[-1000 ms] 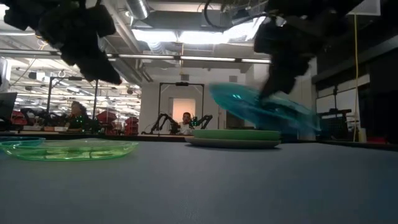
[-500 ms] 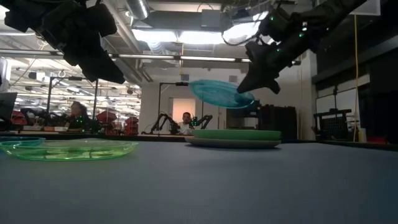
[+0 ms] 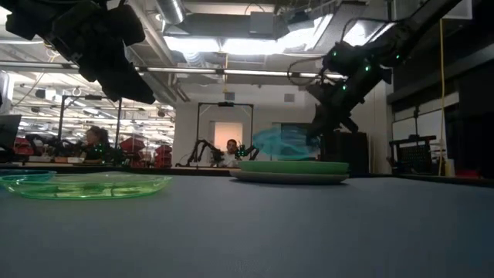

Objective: Stack plastic plates
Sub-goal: Stack the small blue plate on the small green plate

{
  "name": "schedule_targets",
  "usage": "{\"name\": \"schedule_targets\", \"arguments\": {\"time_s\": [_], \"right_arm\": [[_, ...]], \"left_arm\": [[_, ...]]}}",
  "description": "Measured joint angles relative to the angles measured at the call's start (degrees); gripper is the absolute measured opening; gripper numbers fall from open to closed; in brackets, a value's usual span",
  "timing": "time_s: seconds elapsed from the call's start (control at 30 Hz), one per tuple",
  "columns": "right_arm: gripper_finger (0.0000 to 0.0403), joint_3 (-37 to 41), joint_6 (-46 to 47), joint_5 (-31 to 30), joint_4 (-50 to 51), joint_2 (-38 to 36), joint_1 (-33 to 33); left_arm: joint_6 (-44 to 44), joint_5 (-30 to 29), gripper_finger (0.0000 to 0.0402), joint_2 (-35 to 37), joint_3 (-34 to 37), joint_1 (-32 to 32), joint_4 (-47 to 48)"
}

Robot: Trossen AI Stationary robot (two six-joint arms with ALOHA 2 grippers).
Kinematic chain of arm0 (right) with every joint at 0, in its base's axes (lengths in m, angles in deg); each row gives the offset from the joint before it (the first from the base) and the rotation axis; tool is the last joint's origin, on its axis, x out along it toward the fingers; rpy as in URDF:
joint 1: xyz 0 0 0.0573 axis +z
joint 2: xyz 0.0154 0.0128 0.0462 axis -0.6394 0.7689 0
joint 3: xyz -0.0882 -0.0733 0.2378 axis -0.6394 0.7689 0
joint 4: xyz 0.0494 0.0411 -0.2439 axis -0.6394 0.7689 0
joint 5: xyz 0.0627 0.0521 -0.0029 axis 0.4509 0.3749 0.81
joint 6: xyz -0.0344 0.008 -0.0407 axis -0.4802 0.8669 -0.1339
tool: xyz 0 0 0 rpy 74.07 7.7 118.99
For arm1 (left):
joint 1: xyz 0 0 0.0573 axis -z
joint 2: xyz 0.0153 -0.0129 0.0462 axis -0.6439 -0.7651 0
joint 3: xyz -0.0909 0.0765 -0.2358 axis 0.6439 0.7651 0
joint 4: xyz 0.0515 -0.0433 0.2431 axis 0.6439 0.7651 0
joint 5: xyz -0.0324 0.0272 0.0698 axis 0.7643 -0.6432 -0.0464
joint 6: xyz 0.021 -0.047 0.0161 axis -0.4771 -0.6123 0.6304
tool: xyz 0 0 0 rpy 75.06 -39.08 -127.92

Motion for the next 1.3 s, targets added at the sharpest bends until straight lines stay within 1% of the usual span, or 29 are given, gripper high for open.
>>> {"name": "schedule_targets", "arguments": {"time_s": [0.23,0.5,0.87,1.03,1.3], "right_arm": [[0.0,0.0,0.0,0.3,-0.2,3.6,-2.2],[0.0,0.0,0.0,0.8,-0.2,5.9,-2.1],[0.0002,0.0,0.0,0.8,0.0,6.4,-2.1],[0.0018,0.0,0.0,0.8,0.0,6.4,-2.1],[0.006,0.0,0.0,0.8,0.0,6.4,-2.1]], "left_arm": [[0.0,0.0,0.0098,0.0,0.0,0.0,0.0],[0.0,0.0,0.0098,0.0,0.0,0.0,0.0],[0.0,0.0,0.0098,0.0,0.0,0.0,0.0],[0.0,0.0,0.0098,0.0,0.0,0.0,0.0],[0.0,0.0,0.0098,0.0,0.0,0.0,0.0]]}}
